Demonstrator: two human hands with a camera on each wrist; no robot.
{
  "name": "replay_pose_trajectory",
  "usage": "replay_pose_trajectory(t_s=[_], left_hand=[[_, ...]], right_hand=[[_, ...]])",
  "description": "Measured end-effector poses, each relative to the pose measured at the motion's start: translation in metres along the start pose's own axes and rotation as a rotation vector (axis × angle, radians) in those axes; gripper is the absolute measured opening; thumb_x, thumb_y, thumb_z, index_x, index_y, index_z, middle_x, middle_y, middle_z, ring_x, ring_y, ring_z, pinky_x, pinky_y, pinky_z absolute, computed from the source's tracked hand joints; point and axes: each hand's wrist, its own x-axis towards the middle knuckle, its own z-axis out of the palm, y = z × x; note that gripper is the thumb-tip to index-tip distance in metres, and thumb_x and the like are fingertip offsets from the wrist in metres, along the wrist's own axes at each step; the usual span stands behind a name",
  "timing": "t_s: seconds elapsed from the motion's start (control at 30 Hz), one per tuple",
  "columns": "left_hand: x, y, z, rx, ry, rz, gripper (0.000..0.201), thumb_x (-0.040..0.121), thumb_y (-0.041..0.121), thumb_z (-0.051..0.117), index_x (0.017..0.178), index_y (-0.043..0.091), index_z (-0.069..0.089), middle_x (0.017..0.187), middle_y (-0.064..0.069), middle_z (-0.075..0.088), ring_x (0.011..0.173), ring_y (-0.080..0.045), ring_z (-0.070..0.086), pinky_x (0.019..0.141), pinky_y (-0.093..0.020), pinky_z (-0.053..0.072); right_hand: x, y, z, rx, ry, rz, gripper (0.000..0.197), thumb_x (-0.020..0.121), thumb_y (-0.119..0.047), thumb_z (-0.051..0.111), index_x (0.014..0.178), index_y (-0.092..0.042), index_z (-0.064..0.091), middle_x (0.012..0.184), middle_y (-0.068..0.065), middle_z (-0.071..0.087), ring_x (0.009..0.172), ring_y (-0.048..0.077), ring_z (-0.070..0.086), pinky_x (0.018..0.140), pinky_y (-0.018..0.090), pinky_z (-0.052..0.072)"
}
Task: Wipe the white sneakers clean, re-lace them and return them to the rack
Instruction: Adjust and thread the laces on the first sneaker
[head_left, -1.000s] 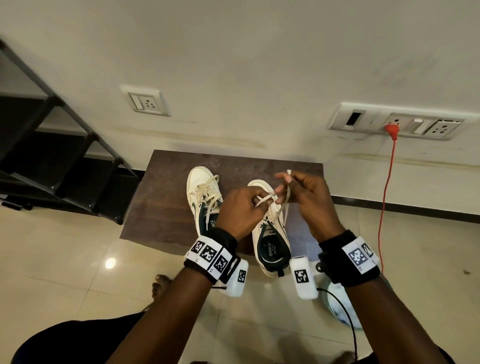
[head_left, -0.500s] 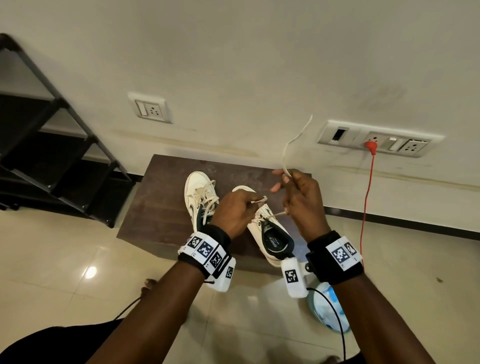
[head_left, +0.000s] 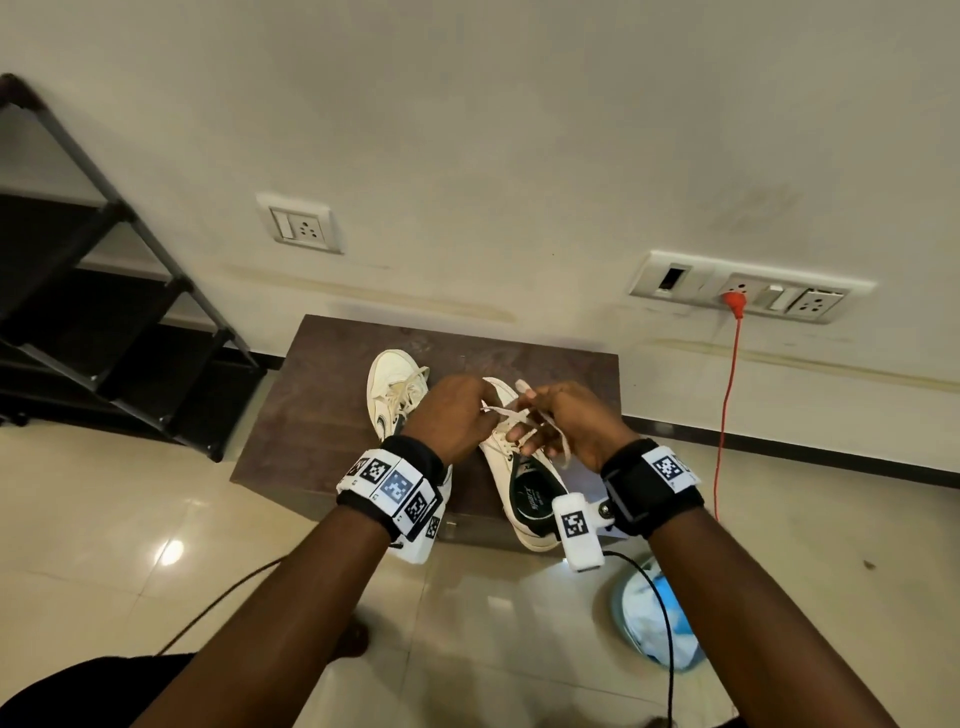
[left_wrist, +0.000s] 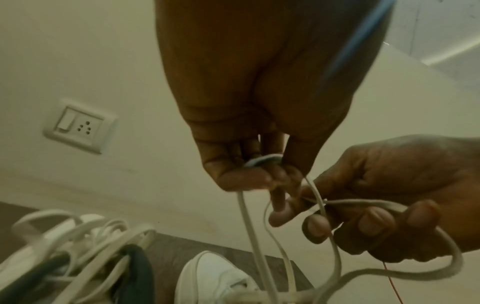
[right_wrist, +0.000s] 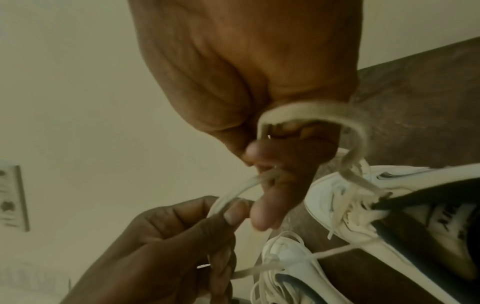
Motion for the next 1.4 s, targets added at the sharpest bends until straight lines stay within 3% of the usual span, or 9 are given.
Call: replay_pose_trajectory(t_s=[0.13, 0.23, 0.4, 0.57, 0.7, 0.83, 1.03, 1.3, 1.4], left_hand=[[-0.004, -0.007, 0.017, -0.090, 0.200, -0.207, 0.009, 0.084, 0.027, 0.073, 0.088, 0.019, 0.074, 0.088, -0.001, 0.072, 0.089, -0.023, 0.066, 0.075, -0.032, 0.050], [-0.011, -0.008, 0.026, -0.045, 0.280, -0.336, 0.030, 0.085, 0.050, 0.069, 0.079, 0.021, 0.070, 0.078, 0.002, 0.070, 0.081, -0.022, 0.067, 0.072, -0.038, 0.055], [-0.019, 0.004, 0.027, -0.088, 0.078, -0.507, 0.077, 0.079, 0.087, 0.036, 0.068, 0.016, 0.063, 0.067, -0.004, 0.072, 0.070, -0.026, 0.070, 0.072, -0.038, 0.055], [-0.016, 0.016, 0.027, -0.677, -0.069, -0.522, 0.048, 0.089, 0.051, 0.070, 0.080, 0.005, 0.072, 0.066, -0.009, 0.074, 0.054, -0.020, 0.072, 0.054, -0.029, 0.057], [-0.015, 0.017, 0.019, -0.869, 0.032, -0.501, 0.013, 0.088, 0.011, 0.076, 0.079, 0.009, 0.067, 0.072, -0.012, 0.073, 0.053, -0.013, 0.070, 0.046, -0.023, 0.051], [-0.014, 0.016, -0.002, -0.692, 0.307, -0.365, 0.015, 0.087, 0.019, 0.078, 0.074, 0.023, 0.072, 0.071, -0.003, 0.076, 0.060, -0.014, 0.073, 0.059, -0.028, 0.057], [-0.016, 0.018, -0.029, -0.956, 0.593, -0.255, 0.010, 0.095, 0.017, 0.070, 0.096, 0.008, 0.074, 0.078, -0.008, 0.074, 0.060, -0.018, 0.070, 0.047, -0.024, 0.051], [-0.024, -0.065, -0.016, -0.977, 0.695, -0.549, 0.013, 0.094, 0.015, 0.070, 0.094, 0.003, 0.075, 0.069, -0.007, 0.068, 0.050, -0.012, 0.060, 0.044, -0.022, 0.048], [-0.031, -0.101, -0.010, -0.817, 0.691, -0.654, 0.020, 0.094, 0.023, 0.071, 0.100, 0.005, 0.076, 0.070, -0.008, 0.072, 0.050, -0.016, 0.065, 0.050, -0.028, 0.053]], right_hand=[[-0.005, 0.008, -0.008, 0.026, -0.005, 0.064, 0.040, 0.107, -0.020, 0.040, 0.112, 0.010, 0.066, 0.070, 0.015, 0.063, 0.054, 0.022, 0.057, 0.044, 0.026, 0.043], [-0.010, 0.009, -0.010, -0.052, 0.012, 0.092, 0.045, 0.105, -0.022, 0.039, 0.103, 0.007, 0.073, 0.061, 0.007, 0.056, 0.047, 0.016, 0.047, 0.044, 0.025, 0.036], [-0.018, 0.007, -0.008, -0.219, -0.028, 0.134, 0.037, 0.098, -0.018, 0.046, 0.093, -0.003, 0.079, 0.054, 0.001, 0.049, 0.045, 0.011, 0.039, 0.042, 0.020, 0.030], [-0.024, 0.009, -0.012, -0.251, -0.052, 0.027, 0.022, 0.093, -0.014, 0.063, 0.097, 0.005, 0.074, 0.059, 0.006, 0.057, 0.046, 0.013, 0.046, 0.046, 0.024, 0.035], [-0.031, 0.005, -0.017, -0.198, -0.044, -0.110, 0.014, 0.092, -0.010, 0.068, 0.085, -0.001, 0.076, 0.064, 0.013, 0.065, 0.050, 0.018, 0.055, 0.050, 0.027, 0.044], [-0.036, -0.004, -0.026, -0.078, 0.099, -0.322, 0.015, 0.089, -0.010, 0.075, 0.094, 0.003, 0.076, 0.072, 0.013, 0.072, 0.059, 0.019, 0.064, 0.060, 0.030, 0.054], [-0.036, -0.020, -0.048, -0.193, 0.278, -0.593, 0.012, 0.080, -0.003, 0.081, 0.092, -0.002, 0.080, 0.082, 0.010, 0.078, 0.075, 0.023, 0.072, 0.074, 0.031, 0.060], [-0.027, -0.001, -0.085, -0.409, 0.448, -0.489, 0.004, 0.079, -0.006, 0.083, 0.080, -0.009, 0.080, 0.071, 0.009, 0.075, 0.069, 0.026, 0.072, 0.067, 0.039, 0.061], [-0.027, 0.008, -0.094, -0.414, 0.509, -0.401, 0.002, 0.081, -0.002, 0.079, 0.081, -0.004, 0.079, 0.068, 0.011, 0.071, 0.056, 0.007, 0.066, 0.053, 0.020, 0.054]])
